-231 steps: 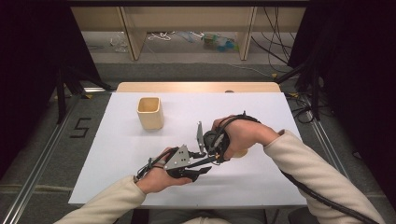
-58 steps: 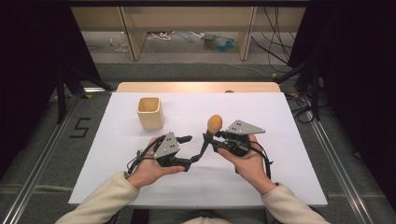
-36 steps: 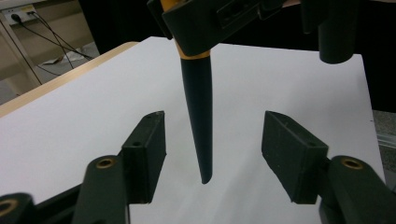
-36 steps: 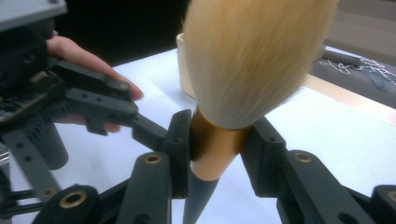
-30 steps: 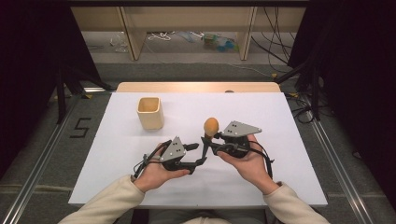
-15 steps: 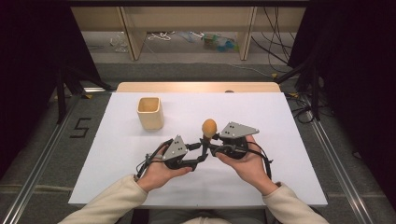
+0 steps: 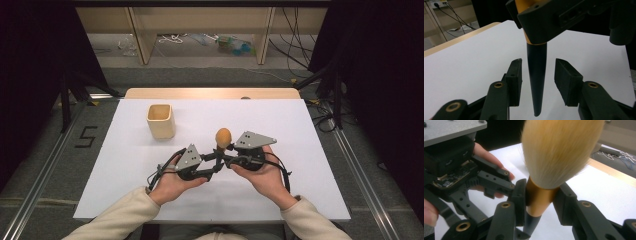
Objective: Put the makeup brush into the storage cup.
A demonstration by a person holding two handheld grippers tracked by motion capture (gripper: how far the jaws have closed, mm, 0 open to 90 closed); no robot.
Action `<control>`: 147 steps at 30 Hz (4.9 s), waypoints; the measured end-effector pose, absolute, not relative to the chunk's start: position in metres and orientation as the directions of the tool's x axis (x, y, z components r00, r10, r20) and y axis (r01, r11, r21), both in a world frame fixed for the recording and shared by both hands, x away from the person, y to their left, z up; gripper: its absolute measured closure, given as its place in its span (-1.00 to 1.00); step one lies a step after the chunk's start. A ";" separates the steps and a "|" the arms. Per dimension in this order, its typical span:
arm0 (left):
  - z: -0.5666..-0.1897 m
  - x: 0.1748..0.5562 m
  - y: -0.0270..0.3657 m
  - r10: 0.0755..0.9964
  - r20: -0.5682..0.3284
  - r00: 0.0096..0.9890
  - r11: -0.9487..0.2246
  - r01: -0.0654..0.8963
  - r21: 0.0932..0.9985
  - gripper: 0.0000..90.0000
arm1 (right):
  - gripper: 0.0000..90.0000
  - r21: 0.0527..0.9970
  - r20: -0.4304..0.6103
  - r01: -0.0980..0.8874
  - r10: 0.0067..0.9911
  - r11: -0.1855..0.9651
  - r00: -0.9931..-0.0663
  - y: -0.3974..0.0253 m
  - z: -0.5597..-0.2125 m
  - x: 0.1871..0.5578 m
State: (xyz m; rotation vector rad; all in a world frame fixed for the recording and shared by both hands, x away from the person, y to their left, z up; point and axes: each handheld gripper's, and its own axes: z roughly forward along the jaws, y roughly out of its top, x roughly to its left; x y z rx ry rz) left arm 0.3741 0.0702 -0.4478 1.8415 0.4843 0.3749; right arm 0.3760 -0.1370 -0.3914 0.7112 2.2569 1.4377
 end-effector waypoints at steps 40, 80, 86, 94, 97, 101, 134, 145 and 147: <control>-0.440 0.377 0.078 0.544 -0.026 0.838 -0.206 0.163 0.965 0.66 | -0.37 0.947 0.084 0.259 0.631 0.190 -0.771 -0.142 -0.380 0.370; -0.420 0.378 0.105 0.597 -0.019 0.802 -0.150 0.135 0.979 0.66 | -0.58 0.974 0.046 0.182 0.666 0.137 -0.745 -0.205 -0.387 0.351; -0.417 0.379 0.113 0.609 -0.020 0.793 -0.142 0.134 0.981 0.66 | -0.57 0.978 0.024 0.159 0.684 0.135 -0.729 -0.213 -0.387 0.350; -0.413 0.379 0.124 0.629 -0.022 0.777 -0.128 0.131 0.983 0.66 | -0.56 0.977 0.011 0.157 0.703 0.142 -0.711 -0.223 -0.388 0.348; -0.413 0.379 0.127 0.632 -0.019 0.775 -0.128 0.128 0.983 0.66 | -0.56 0.979 0.004 0.145 0.707 0.140 -0.707 -0.227 -0.389 0.348; -0.412 0.379 0.130 0.636 -0.023 0.771 -0.124 0.132 0.984 0.66 | -0.56 0.980 0.005 0.147 0.713 0.137 -0.701 -0.231 -0.390 0.347; -0.404 0.387 0.162 0.698 -0.039 0.715 -0.080 0.131 0.988 0.66 | -0.63 0.985 -0.048 0.077 0.678 0.154 -0.733 -0.243 -0.405 0.335; -0.404 0.388 0.174 0.723 -0.051 0.688 -0.058 0.134 0.989 0.66 | -0.63 0.980 -0.047 0.100 0.688 0.172 -0.724 -0.248 -0.405 0.334; -0.403 0.388 0.177 0.729 -0.046 0.683 -0.060 0.132 0.989 0.66 | -0.63 0.981 -0.046 0.099 0.689 0.169 -0.723 -0.249 -0.405 0.334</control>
